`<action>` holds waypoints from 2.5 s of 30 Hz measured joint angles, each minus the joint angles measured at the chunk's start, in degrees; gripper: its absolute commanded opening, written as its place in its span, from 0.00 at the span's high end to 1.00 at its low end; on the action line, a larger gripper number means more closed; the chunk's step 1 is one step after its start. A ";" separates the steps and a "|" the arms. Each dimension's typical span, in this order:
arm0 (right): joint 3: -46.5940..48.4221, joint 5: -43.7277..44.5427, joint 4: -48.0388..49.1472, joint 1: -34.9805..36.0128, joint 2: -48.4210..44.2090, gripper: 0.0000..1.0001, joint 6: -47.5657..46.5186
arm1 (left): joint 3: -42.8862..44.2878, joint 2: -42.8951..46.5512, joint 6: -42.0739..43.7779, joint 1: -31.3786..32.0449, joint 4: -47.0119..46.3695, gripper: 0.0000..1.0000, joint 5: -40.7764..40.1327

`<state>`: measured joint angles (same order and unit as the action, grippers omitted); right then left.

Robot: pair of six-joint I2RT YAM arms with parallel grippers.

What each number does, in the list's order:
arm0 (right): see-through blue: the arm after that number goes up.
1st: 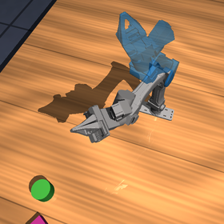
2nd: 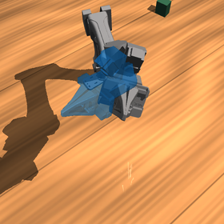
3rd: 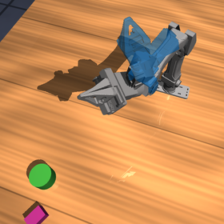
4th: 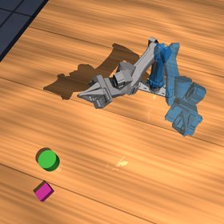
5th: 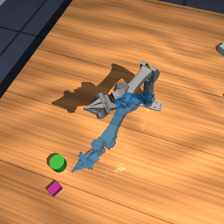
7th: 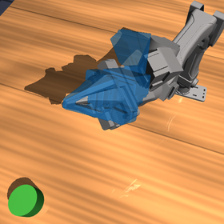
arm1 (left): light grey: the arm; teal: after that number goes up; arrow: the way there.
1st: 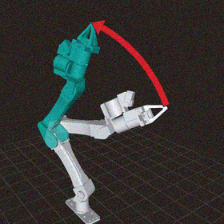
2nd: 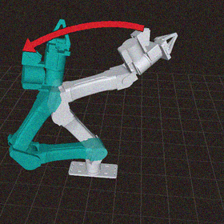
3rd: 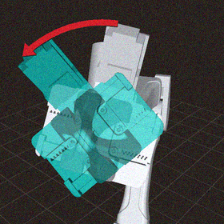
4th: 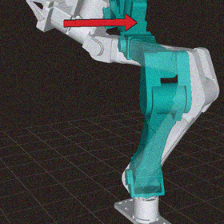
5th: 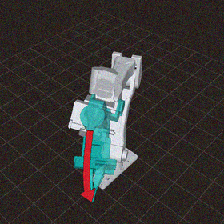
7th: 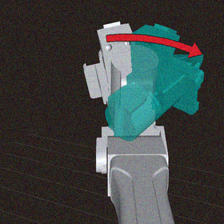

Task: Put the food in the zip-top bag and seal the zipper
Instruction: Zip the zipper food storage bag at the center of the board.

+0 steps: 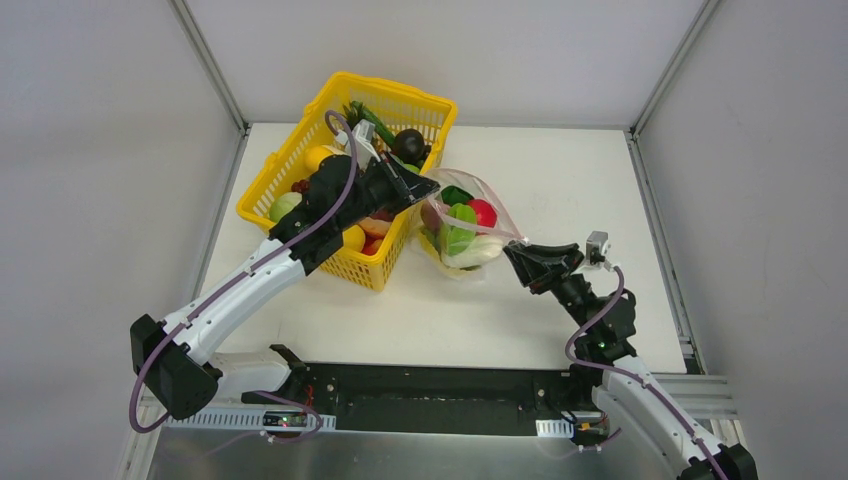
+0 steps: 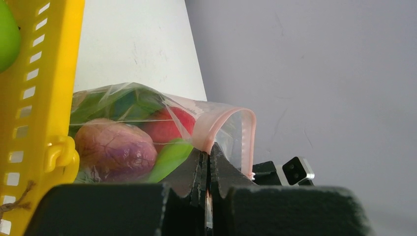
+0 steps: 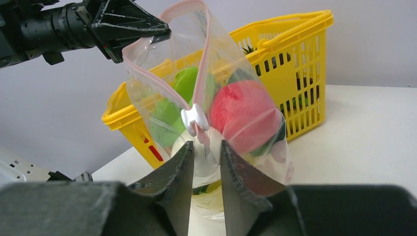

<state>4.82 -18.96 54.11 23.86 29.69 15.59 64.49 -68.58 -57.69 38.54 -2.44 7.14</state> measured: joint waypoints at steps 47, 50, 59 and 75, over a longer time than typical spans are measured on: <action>35.28 -31.58 -47.34 -0.15 4.09 1.00 -12.17 | 22.05 3.17 42.18 -0.59 27.34 0.01 14.19; 38.12 -36.37 -48.83 -0.15 5.51 1.00 -12.70 | 23.50 3.10 44.33 -0.24 27.78 0.01 16.48; 39.47 -38.56 -50.47 -0.13 10.64 1.00 -15.87 | 24.44 3.85 46.95 1.40 27.23 0.01 21.90; 37.31 -38.66 -49.55 -0.26 12.46 1.00 -17.62 | 37.75 -16.52 57.11 11.98 35.45 0.19 24.52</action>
<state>42.13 -57.63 4.56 23.59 42.15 -2.02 102.24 -85.10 -0.58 50.52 33.01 31.66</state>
